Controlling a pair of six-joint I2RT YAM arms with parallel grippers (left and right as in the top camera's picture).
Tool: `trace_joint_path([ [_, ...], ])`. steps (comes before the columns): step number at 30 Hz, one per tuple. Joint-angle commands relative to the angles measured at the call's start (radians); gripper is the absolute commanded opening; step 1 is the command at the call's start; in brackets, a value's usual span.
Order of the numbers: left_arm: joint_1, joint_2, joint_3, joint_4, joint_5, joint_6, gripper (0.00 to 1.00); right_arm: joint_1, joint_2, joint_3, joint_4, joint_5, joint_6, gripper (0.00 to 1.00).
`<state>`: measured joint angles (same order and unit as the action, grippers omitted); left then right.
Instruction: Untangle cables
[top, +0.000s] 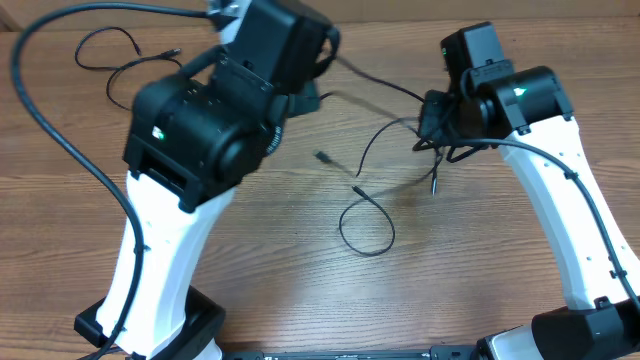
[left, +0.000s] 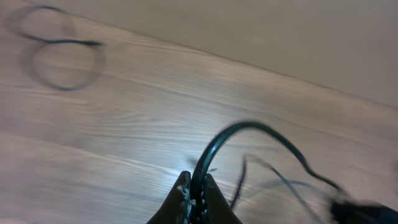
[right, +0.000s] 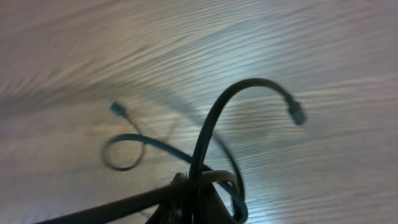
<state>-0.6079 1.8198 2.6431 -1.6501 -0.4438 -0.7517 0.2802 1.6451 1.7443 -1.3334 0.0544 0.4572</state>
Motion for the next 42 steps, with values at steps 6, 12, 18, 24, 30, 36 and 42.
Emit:
trace_joint_path([
  [6,0.257,-0.009,0.002,-0.039,-0.09,0.05,0.04,-0.122,0.001,-0.004,-0.025,0.056,0.1,0.04],
  [12,0.422,-0.009,0.002,-0.039,0.045,0.063,0.04,-0.16,0.001,-0.004,-0.034,0.056,0.1,0.04],
  [18,0.452,-0.009,0.002,0.005,0.17,0.166,0.04,-0.16,0.001,-0.004,-0.034,0.082,0.109,0.04],
  [24,0.453,-0.026,0.005,0.128,0.255,0.222,0.04,-0.16,0.001,-0.004,-0.042,0.114,0.214,0.79],
  [30,0.45,-0.06,0.005,0.328,0.658,0.3,0.04,-0.157,0.001,-0.005,-0.042,-0.035,0.13,1.0],
  [36,0.45,-0.083,0.005,0.678,1.123,0.177,0.04,-0.157,0.001,-0.005,-0.043,-0.216,0.031,1.0],
  [42,0.443,-0.084,0.005,1.044,1.212,-0.158,0.04,-0.157,0.001,-0.005,-0.052,-0.269,0.031,1.0],
])
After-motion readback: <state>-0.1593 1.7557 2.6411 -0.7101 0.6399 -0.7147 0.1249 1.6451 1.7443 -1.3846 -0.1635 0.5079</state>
